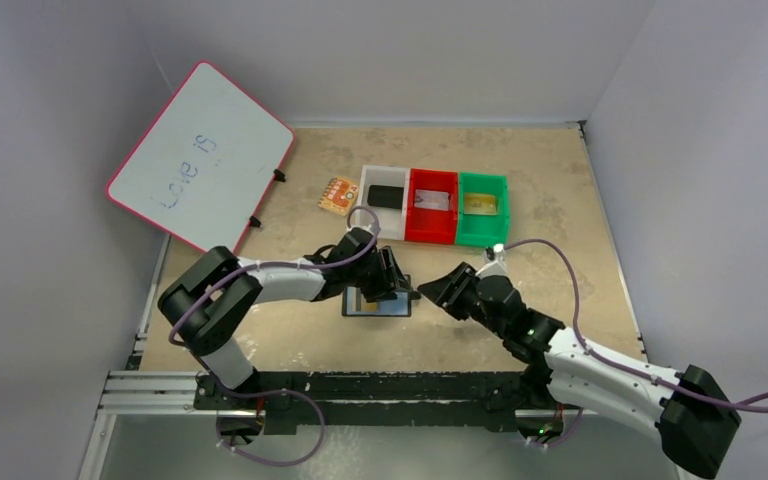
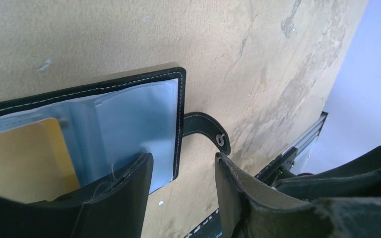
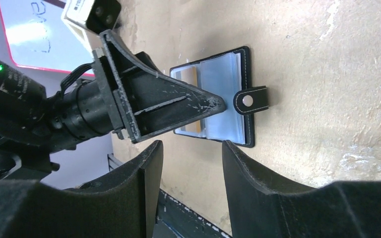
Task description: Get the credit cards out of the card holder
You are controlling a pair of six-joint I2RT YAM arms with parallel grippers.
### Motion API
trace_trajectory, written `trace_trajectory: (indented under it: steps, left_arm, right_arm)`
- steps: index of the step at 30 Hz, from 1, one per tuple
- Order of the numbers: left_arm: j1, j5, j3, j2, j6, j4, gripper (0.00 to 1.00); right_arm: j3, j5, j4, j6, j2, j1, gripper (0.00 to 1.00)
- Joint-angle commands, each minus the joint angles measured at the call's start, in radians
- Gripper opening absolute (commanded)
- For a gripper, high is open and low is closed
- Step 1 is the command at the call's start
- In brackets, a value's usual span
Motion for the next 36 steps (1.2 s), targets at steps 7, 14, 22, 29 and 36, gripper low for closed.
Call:
trace_trajectory:
  steps: [7,14,22,29,36]
  left_arm:
    - [-0.002,-0.366,0.132,-0.293,0.146,-0.330,0.55]
    - [0.025,-0.590,0.132,-0.393,0.156,-0.541,0.55]
    - [0.090,-0.568,-0.014,-0.521,0.092,-0.556,0.68]
    - [0.120,-0.480,-0.085,-0.544,0.074,-0.507,0.64]
    - [0.122,-0.412,-0.087,-0.503,0.086,-0.462,0.54]
  right_arm:
    - [0.005,-0.001,0.124,-0.027,0.031,-0.001,0.52]
    - [0.068,-0.093,0.197,-0.080,0.141,-0.001,0.55]
    - [0.169,-0.213,0.288,-0.089,0.374,-0.001,0.53]
    - [0.288,-0.299,0.293,-0.115,0.584,-0.001,0.48]
    - [0.401,-0.356,0.219,-0.144,0.744,-0.001,0.41]
